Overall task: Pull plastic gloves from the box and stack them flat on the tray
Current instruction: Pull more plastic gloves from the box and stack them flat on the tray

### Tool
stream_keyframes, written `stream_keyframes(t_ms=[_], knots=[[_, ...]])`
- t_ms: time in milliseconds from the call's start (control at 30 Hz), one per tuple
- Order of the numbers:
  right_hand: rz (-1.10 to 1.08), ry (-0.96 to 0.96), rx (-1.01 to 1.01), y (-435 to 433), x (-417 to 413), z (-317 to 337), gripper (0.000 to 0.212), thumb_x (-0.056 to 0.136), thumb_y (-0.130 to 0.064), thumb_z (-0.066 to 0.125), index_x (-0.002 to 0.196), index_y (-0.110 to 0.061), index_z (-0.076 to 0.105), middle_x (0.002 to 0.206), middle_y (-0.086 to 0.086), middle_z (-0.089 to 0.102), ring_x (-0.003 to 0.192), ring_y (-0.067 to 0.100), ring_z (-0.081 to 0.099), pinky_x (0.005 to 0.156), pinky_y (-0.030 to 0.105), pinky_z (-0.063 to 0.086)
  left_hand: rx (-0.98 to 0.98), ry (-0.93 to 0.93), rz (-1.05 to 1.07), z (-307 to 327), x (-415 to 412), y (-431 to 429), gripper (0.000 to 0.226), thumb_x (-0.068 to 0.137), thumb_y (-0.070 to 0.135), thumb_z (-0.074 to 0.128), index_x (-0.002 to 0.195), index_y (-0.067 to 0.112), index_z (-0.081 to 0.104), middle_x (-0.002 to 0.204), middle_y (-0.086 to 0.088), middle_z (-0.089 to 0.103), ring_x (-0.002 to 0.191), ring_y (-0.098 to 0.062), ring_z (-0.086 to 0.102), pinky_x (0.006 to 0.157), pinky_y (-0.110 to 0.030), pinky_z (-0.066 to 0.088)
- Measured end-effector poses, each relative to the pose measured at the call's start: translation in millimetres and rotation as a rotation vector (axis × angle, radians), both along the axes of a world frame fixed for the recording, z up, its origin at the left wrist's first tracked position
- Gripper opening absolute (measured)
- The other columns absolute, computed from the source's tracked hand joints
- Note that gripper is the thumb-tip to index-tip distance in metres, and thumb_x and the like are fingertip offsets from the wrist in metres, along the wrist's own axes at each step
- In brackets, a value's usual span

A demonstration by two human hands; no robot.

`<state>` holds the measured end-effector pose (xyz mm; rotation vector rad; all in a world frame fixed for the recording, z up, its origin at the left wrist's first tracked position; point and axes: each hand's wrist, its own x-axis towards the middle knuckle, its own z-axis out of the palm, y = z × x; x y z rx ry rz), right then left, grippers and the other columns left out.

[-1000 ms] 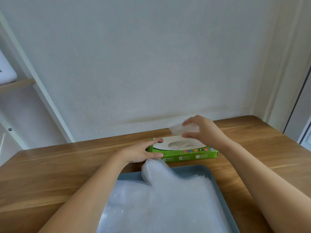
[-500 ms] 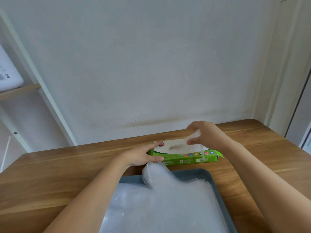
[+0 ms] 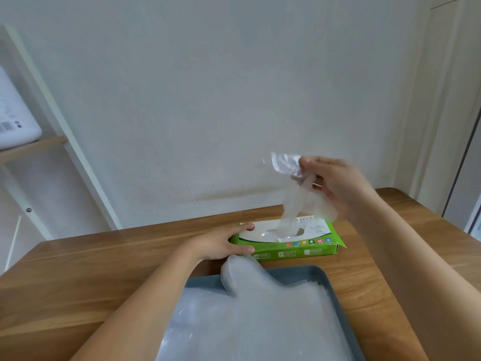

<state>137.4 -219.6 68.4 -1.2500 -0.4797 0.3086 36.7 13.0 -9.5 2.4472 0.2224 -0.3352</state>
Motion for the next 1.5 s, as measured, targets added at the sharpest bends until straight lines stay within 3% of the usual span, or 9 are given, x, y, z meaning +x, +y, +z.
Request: stream_keyframes(t_ms=[200, 300, 400, 500, 633, 833, 1000, 1267, 1500], knots=[[0.338, 0.068, -0.008, -8.2, -31.1, 24.0, 0.02, 0.091, -0.008, 0.053, 0.076, 0.0, 0.062, 0.075, 0.016, 0.065, 0.072, 0.022, 0.069, 0.065, 0.027, 0.057, -0.064, -0.043, 0.043, 15.0, -3.9, 2.3, 0.069, 0.086, 0.02, 0.07, 0.147, 0.03, 0.039, 0.151, 0.012, 0.037, 0.139, -0.008, 0.033, 0.116, -0.028, 0.025], [0.47, 0.004, -0.125, -10.4, -48.8, 27.2, 0.017, 0.081, -0.014, 0.061, 0.066, -0.005, 0.064, 0.073, 0.015, 0.062, 0.086, 0.031, 0.07, 0.074, 0.034, 0.057, -0.567, -0.307, 0.16, 36.5, -30.8, -3.7, 0.04, 0.09, 0.03, 0.063, 0.128, 0.019, 0.058, 0.133, -0.001, 0.059, 0.124, -0.013, 0.053, 0.116, -0.04, 0.031], [0.47, -0.117, -0.237, -6.0, -61.9, 27.2, 0.017, 0.087, -0.015, 0.058, 0.076, -0.007, 0.068, 0.073, 0.012, 0.065, 0.085, 0.036, 0.062, 0.066, 0.029, 0.048, -0.962, -0.322, 0.116, 59.8, -54.5, -27.0, 0.082, 0.074, 0.071, 0.043, 0.123, 0.008, 0.057, 0.121, -0.012, 0.065, 0.114, -0.024, 0.061, 0.107, -0.041, 0.041], [0.475, -0.131, -0.276, 2.3, -80.1, 21.6, 0.019, 0.092, -0.013, 0.055, 0.078, -0.008, 0.067, 0.069, 0.007, 0.064, 0.066, 0.019, 0.056, 0.063, 0.024, 0.046, -0.941, -0.294, -0.057, 73.0, -80.7, -57.9, 0.095, 0.064, 0.068, 0.068, 0.13, 0.002, 0.055, 0.131, -0.016, 0.06, 0.125, -0.031, 0.054, 0.107, -0.045, 0.042], [0.451, -0.116, -0.38, 2.4, -103.6, 8.7, 0.041, 0.093, -0.01, 0.054, 0.054, -0.019, 0.066, 0.054, -0.003, 0.058, 0.045, 0.006, 0.049, 0.045, 0.012, 0.039, -0.868, -0.297, 0.01, 68.5, -110.3, -72.9, 0.036, 0.069, 0.031, 0.083, 0.1, 0.015, 0.071, 0.095, -0.004, 0.067, 0.088, -0.017, 0.065, 0.078, -0.028, 0.054], [0.355, 0.326, -0.244, -10.3, -124.8, -9.3, 0.065, 0.084, -0.058, 0.051, 0.115, -0.003, 0.065, 0.114, 0.018, 0.068, 0.102, 0.029, 0.066, 0.092, 0.042, 0.053, -0.94, -0.427, 0.368, 55.9, -135.7, -79.1, 0.011, 0.08, 0.014, 0.067, 0.071, 0.01, 0.062, 0.054, -0.001, 0.055, 0.045, -0.01, 0.053, 0.052, -0.022, 0.049], [0.493, 0.61, 0.057, -23.3, -153.9, -27.4, 0.093, 0.071, -0.074, 0.05, 0.117, 0.007, 0.058, 0.119, 0.023, 0.064, 0.112, 0.033, 0.062, 0.088, 0.042, 0.053, -1.12, -0.533, 0.5, 51.1, -147.8, -74.9, 0.013, 0.093, 0.015, 0.057, 0.085, 0.014, 0.067, 0.069, -0.001, 0.066, 0.054, -0.01, 0.062, 0.052, -0.021, 0.051], [0.394, -0.053, -0.246, -9.0, -191.7, -36.7, 0.065, 0.074, -0.033, 0.08, 0.133, -0.022, 0.054, 0.126, -0.004, 0.064, 0.118, 0.013, 0.059, 0.101, 0.034, 0.046, -1.253, -0.558, 0.522, 43.7, -156.7, -66.4, 0.026, 0.097, 0.021, 0.052, 0.112, 0.003, 0.064, 0.096, -0.013, 0.071, 0.084, -0.022, 0.068, 0.062, -0.026, 0.056], [-0.111, -0.087, -0.149, 11.3, -173.4, 4.8, 0.024, 0.098, -0.012, 0.049, 0.083, -0.008, 0.067, 0.081, 0.007, 0.067, 0.066, 0.013, 0.062, 0.065, 0.023, 0.055, -1.229, -0.557, 0.517, 47.6, -163.5, -53.9, 0.009, 0.092, 0.012, 0.056, 0.097, 0.01, 0.064, 0.078, -0.005, 0.071, 0.07, -0.013, 0.069, 0.061, -0.024, 0.056]])
